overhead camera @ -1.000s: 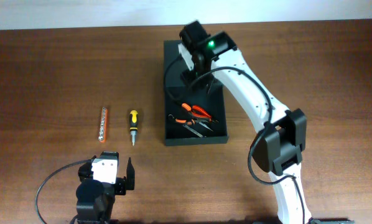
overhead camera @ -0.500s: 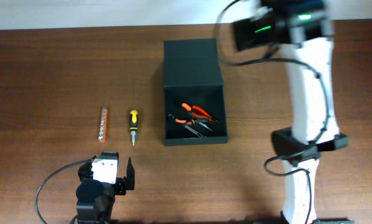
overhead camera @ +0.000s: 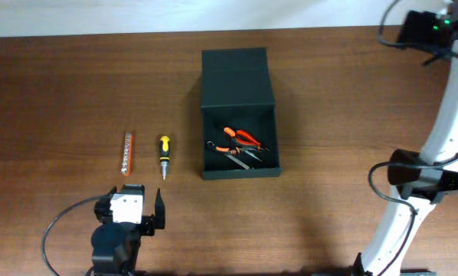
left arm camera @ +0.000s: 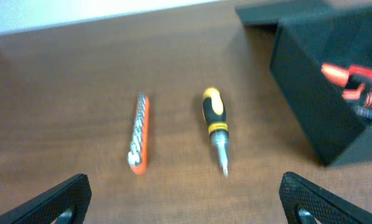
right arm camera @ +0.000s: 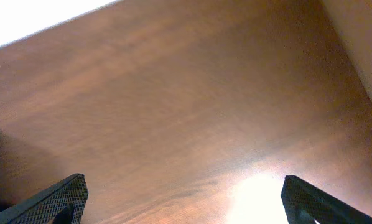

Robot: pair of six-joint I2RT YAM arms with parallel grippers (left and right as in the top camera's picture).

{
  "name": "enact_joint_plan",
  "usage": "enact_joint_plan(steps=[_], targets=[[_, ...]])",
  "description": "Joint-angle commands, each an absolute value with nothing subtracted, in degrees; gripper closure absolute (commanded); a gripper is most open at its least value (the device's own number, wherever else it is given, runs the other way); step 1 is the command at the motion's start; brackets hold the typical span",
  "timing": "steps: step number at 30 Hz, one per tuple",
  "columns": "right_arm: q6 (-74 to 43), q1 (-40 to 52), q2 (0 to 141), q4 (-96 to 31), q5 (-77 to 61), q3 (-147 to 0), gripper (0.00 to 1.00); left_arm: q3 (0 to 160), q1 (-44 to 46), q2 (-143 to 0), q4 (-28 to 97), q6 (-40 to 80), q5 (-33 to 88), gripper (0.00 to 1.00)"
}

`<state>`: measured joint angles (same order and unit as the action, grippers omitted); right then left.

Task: Pack container
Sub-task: 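Move the left gripper forward over the yellow-black screwdriver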

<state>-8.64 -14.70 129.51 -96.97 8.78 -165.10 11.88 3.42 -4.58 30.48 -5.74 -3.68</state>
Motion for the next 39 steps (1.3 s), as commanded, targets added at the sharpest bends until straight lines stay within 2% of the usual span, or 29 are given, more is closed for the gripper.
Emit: enact_joint_plan(steps=[1,6,11,21,30,39], targets=[[-10.33,-18.37,127.74,-97.32,8.01,-160.09,0.01,15.33,3.6,-4.56,29.19,-5.28,-3.88,0.01],[-10.44,-21.71,127.74,-97.32,3.22,-152.51,0.01,21.34,3.62,-9.04,31.73,-5.26,-2.02,0.01],[-10.41,-22.04,127.76,-97.32,3.25,-150.12,0.01,34.13,3.6,-21.91,36.45,-5.26,0.99,0.01],[-9.06,-22.26,127.87,-95.07,7.14,-148.68,0.01,83.74,3.6,-61.69,68.55,-6.13,9.67,0.01],[-8.43,-22.96,127.98,-91.92,9.74,-142.32,0.01,87.85,3.6,-74.61,69.47,-6.11,13.39,0.01],[-8.43,-22.94,127.98,-91.9,9.72,-140.94,0.01,87.83,3.6,-75.83,69.17,-6.09,13.78,0.01]])
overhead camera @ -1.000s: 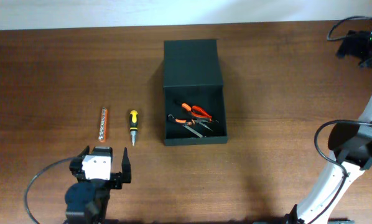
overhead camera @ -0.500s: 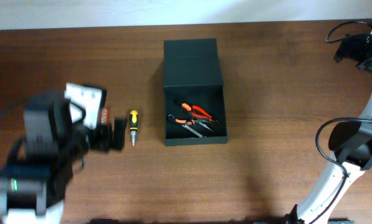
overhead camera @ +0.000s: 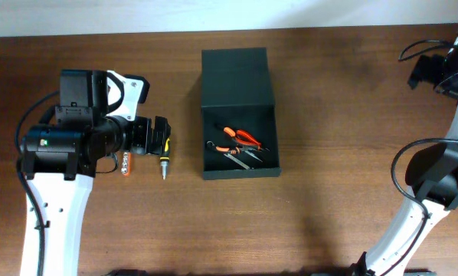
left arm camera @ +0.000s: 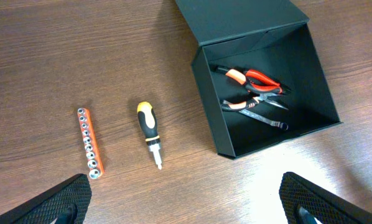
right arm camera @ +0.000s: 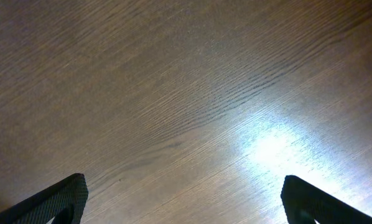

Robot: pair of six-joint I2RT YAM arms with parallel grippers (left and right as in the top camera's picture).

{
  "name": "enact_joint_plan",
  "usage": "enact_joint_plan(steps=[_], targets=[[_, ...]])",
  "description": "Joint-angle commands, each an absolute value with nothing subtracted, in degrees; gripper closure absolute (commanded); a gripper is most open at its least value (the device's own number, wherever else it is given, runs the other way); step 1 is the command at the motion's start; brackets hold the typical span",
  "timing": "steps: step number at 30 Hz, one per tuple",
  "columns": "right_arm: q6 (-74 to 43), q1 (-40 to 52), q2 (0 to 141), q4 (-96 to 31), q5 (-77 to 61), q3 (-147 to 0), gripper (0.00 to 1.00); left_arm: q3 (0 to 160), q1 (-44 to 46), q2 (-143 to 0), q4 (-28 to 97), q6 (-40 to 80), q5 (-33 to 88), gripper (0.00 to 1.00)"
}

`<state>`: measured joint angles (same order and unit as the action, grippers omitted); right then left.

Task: Pack container
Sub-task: 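Move the left gripper forward over the yellow-black screwdriver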

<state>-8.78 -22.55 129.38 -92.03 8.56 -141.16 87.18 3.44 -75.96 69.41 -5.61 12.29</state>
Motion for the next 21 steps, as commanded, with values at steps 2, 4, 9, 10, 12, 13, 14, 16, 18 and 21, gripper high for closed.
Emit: enact_joint_plan(steps=[2,4,9,10,12,13,14,16,18,21], targets=[[-8.43,-22.94,127.98,-91.9,9.72,-140.94,0.01,87.83,3.6,-76.09,69.25,-6.04,13.04,0.01],[-8.43,-22.94,127.98,-91.9,9.72,-140.94,0.01,87.83,3.6,-76.58,69.23,-3.36,10.35,0.01],[-8.43,-22.94,127.98,-91.9,9.72,-140.94,0.01,87.85,3.6,-82.54,73.34,4.1,3.51,0.01],[-8.43,-22.94,127.98,-91.9,9.72,-140.94,0.01,87.85,3.62,-83.48,74.13,4.12,3.7,0.01],[-8.43,-22.94,127.98,-91.9,9.72,-140.94,0.01,87.85,3.6,-86.78,76.03,4.58,3.81,0.01],[-8.43,-22.94,127.98,-91.9,9.72,-140.94,0.01,87.85,3.62,-88.47,76.16,4.82,4.36,0.01],[-8.43,-22.94,127.98,-91.9,9.72,-140.94,0.01,87.85,3.62,-90.06,75.66,4.91,6.0,0.01],[-8.43,-22.94,127.98,-91.9,9.72,-140.94,0.01,87.85,3.6,-92.42,73.21,4.95,9.85,0.01],[-8.43,-22.94,127.98,-91.9,9.72,-140.94,0.01,87.85,3.6,-93.76,71.0,4.93,12.19,0.01],[-8.43,-22.94,127.98,-91.9,9.72,-140.94,0.01,87.85,3.6,-95.39,69.93,4.93,12.05,0.01]])
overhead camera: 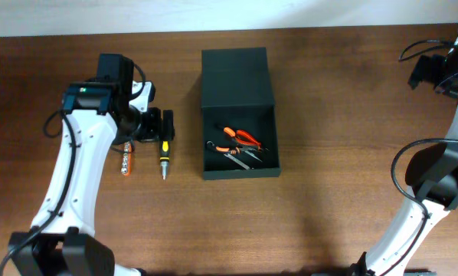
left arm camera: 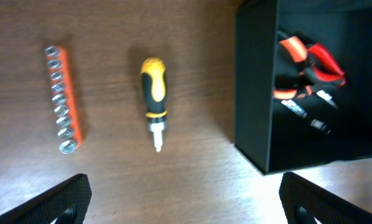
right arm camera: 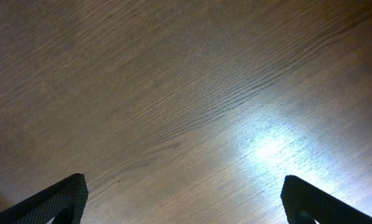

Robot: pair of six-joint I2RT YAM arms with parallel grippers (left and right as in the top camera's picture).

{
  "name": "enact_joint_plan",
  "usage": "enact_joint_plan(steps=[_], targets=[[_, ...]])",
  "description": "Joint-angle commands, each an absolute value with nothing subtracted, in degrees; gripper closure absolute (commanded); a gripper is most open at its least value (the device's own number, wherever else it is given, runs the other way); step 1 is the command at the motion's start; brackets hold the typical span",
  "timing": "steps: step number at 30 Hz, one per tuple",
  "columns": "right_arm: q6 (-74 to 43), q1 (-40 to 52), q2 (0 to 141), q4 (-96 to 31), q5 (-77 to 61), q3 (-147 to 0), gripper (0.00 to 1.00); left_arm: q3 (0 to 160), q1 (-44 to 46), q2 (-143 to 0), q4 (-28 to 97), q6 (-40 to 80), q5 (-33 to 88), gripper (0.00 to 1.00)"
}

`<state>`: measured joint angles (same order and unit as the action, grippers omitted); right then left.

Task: Pack container
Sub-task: 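Move the left gripper forward over the yellow-black screwdriver, then lower the left gripper toward the screwdriver handle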

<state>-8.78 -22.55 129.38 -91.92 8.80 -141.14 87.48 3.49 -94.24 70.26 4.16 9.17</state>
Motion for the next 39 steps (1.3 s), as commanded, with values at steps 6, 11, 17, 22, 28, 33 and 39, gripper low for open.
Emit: enact_joint_plan(steps=[6,11,17,22,28,33,39], targets=[[-8.43,-22.94,127.98,-91.9,9.72,-140.94,0.01,87.85,3.6,-99.59,71.31,4.95,10.72,0.01],[-8.43,-22.94,127.98,-91.9,9.72,-140.94,0.01,87.85,3.7,-99.96,69.56,3.01,10.59,0.01],[-8.43,-22.94,127.98,-91.9,9.72,-140.94,0.01,87.85,3.7,-103.04,67.07,5.39,7.44,0.01],[-8.43,-22.94,127.98,-91.9,9.72,-140.94,0.01,87.85,3.7,-107.53,67.33,5.37,7.49,0.01],[-8.43,-22.94,127.98,-91.9,9.72,-140.94,0.01,87.83,3.7,-111.37,65.98,5.39,10.02,0.01],[-8.43,-22.94,127.98,-91.9,9.72,-140.94,0.01,87.83,3.68,-112.36,65.78,6.17,8.56,0.01],[-8.43,-22.94,127.98,-91.9,9.72,-140.94,0.01,87.83,3.7,-112.81,65.52,8.78,6.17,0.01]])
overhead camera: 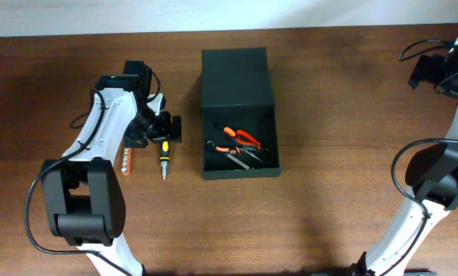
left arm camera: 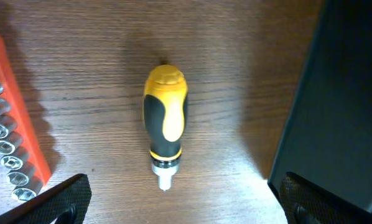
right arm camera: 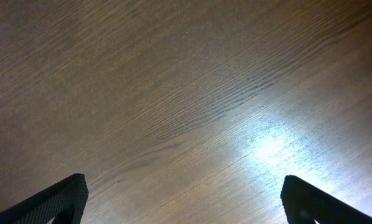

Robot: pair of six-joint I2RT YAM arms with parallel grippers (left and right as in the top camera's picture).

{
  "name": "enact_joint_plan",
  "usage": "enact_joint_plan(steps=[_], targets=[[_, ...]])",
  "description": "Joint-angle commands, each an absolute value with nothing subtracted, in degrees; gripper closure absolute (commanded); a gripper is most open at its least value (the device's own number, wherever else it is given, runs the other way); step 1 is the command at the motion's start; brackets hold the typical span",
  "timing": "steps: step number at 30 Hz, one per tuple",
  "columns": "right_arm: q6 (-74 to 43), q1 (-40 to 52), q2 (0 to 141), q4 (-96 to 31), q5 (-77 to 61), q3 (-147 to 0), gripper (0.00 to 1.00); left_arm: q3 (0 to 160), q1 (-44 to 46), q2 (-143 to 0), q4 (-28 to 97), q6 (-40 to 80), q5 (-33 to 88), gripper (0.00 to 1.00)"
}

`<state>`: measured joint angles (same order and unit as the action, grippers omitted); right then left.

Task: Pack container
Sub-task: 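Lower the left gripper toward the screwdriver handle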

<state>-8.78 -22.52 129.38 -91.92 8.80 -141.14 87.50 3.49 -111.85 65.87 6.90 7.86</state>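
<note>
A black open box point(overhead camera: 239, 157) with its lid laid back holds red and orange pliers point(overhead camera: 240, 138). To its left a yellow-and-black stubby screwdriver point(overhead camera: 165, 159) point(left arm camera: 165, 121) lies on the wood, bit toward the front. Left of that sits an orange socket rail point(overhead camera: 125, 162) point(left arm camera: 9, 149). My left gripper point(overhead camera: 159, 129) point(left arm camera: 183, 202) hangs open just over the screwdriver's handle end, a finger on each side of the tool. My right gripper point(right arm camera: 183, 202) is open at the far right corner, over bare wood. The box wall point(left arm camera: 335, 106) fills the right of the left wrist view.
The wooden table's point(overhead camera: 336, 107) far edge runs along the top of the overhead view. The right arm point(overhead camera: 436, 176) stands along the right side.
My left gripper has moved a little right and down, from beside the screwdriver to close over it; the tool now fills the wrist view. The right arm has not moved.
My left gripper was open low at the table's front, facing the tools. Then it was raised over the rail and screwdriver, then nearer above them, and now low over the screwdriver. The right arm shifted at first, then stayed at the far right.
</note>
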Motion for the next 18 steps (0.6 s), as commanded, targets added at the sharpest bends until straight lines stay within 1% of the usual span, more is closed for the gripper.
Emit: enact_joint_plan(steps=[1,7,12,18], targets=[[-8.43,-22.94,127.98,-91.9,9.72,-140.94,0.01,87.83,3.7,-112.81,65.3,8.78,6.2,0.01],[-8.43,-22.94,127.98,-91.9,9.72,-140.94,0.01,87.79,3.7,-112.81,65.52,8.73,6.13,0.01],[-8.43,-22.94,127.98,-91.9,9.72,-140.94,0.01,87.79,3.77,-112.84,65.3,8.78,3.6,0.01],[-8.43,-22.94,127.98,-91.9,9.72,-140.94,0.01,87.79,5.39,-112.84,64.25,8.75,3.55,0.01]])
